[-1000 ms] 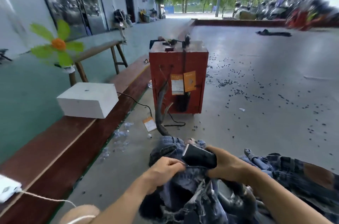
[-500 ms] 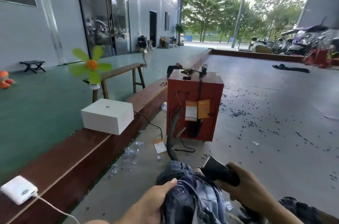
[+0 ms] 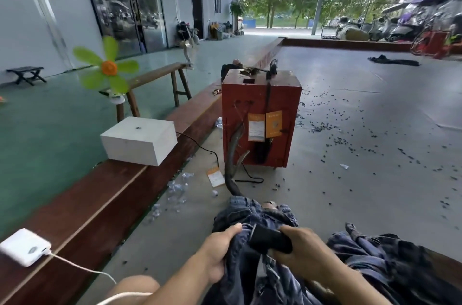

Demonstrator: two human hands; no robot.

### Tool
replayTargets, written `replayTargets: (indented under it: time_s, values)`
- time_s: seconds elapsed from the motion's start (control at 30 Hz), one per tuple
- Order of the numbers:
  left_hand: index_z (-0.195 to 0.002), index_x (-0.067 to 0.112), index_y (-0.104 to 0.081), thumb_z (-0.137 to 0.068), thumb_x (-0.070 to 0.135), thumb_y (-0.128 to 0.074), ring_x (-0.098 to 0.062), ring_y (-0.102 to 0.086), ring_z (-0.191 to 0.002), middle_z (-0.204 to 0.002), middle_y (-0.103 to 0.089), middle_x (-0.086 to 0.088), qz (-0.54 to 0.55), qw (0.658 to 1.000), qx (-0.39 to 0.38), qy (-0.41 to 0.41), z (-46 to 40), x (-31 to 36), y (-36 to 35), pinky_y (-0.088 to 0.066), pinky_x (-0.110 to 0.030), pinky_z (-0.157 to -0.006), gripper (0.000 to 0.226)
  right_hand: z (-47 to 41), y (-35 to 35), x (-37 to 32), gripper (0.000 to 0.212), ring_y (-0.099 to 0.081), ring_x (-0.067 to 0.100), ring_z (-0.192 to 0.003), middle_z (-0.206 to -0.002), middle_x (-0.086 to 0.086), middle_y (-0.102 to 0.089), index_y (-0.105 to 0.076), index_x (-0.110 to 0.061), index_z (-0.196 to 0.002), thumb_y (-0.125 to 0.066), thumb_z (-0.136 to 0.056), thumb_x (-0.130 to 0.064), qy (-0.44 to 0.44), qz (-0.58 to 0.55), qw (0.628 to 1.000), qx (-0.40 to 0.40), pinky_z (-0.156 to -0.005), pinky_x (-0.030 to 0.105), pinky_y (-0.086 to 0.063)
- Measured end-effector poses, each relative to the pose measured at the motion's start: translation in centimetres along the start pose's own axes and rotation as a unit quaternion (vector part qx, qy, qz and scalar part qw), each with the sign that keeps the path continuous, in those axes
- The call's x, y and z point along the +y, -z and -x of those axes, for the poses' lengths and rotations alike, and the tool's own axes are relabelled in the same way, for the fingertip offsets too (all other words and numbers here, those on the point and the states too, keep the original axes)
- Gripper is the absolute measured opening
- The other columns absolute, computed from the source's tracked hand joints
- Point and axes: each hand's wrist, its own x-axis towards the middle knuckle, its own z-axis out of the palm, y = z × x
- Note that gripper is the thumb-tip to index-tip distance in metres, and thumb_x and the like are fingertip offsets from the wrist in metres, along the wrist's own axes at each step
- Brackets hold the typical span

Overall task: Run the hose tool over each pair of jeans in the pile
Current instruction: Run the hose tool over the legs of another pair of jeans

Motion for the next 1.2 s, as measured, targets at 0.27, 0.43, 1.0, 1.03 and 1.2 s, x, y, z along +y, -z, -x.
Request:
replayTargets:
  time_s: [0.27, 0.43, 1.0, 1.03, 1.2]
  values:
    - [-0.108, -0.006, -0.075, -0.103, 0.032, -0.06, -0.043, -0.069, -0.103, -0.116, -0.071, -0.031, -0.035, 0.999, 0.034, -0.021, -2.1, 1.1, 0.4, -0.054, -0.052, -0.098, 0.041, -1.8, 1.2, 1.1, 0.015, -0.058, -0.003, -0.067, -0.074, -0.021, -0.066, -0.064, -0.048, -0.084, -0.078, -0.086, -0.045, 0.001, -0.066, 0.998, 0.021, -0.064, 0.014, -0.045]
    - [-0.102, 0.004, -0.08, -0.105, 0.036, -0.054, -0.032, -0.075, -0.088, -0.11, -0.075, -0.023, -0.041, 0.999, -0.019, 0.001, -2.9, 0.3, -0.3, -0.062, -0.037, -0.075, 0.041, -1.9, 0.1, 0.7, 0.018, -0.059, 0.0, -0.071, -0.08, -0.015, -0.064, -0.065, -0.036, -0.088, -0.076, -0.085, -0.05, 0.017, -0.048, 0.999, -0.004, -0.063, 0.019, -0.046]
    - [-0.145, -0.002, -0.042, -0.1, 0.017, -0.05, -0.041, -0.041, -0.141, -0.152, -0.044, -0.024, -0.38, 0.817, 0.432, 0.015, -10.6, 0.6, 6.7, -0.034, -0.043, -0.115, 0.05, -3.2, 3.9, 9.3, 0.049, -0.06, 0.017, -0.078, -0.085, -0.014, -0.055, -0.041, -0.029, -0.119, -0.074, -0.084, -0.018, -0.023, -0.007, 1.0, 0.013, -0.063, 0.027, -0.042]
    - [-0.141, 0.001, -0.045, -0.098, 0.019, -0.051, -0.042, -0.04, -0.14, -0.149, -0.046, -0.023, -0.454, 0.779, 0.43, 0.029, -10.3, -0.1, 5.6, -0.032, -0.043, -0.115, 0.047, -3.3, 4.4, 9.5, 0.048, -0.061, 0.008, -0.077, -0.083, -0.019, -0.058, -0.045, -0.037, -0.116, -0.075, -0.082, -0.02, 0.009, -0.01, 0.999, 0.03, -0.062, 0.023, -0.04]
    - [-0.068, 0.018, -0.045, -0.095, 0.017, -0.046, -0.029, -0.054, -0.071, -0.074, -0.054, -0.014, -0.64, 0.759, 0.117, 0.013, -9.4, -5.6, 1.3, -0.042, -0.032, -0.062, 0.027, -3.7, 6.0, 9.9, 0.059, -0.061, -0.012, -0.084, -0.087, -0.042, -0.061, -0.043, -0.061, -0.124, -0.078, -0.084, -0.033, 0.047, -0.042, 0.997, 0.048, -0.071, 0.012, -0.041]
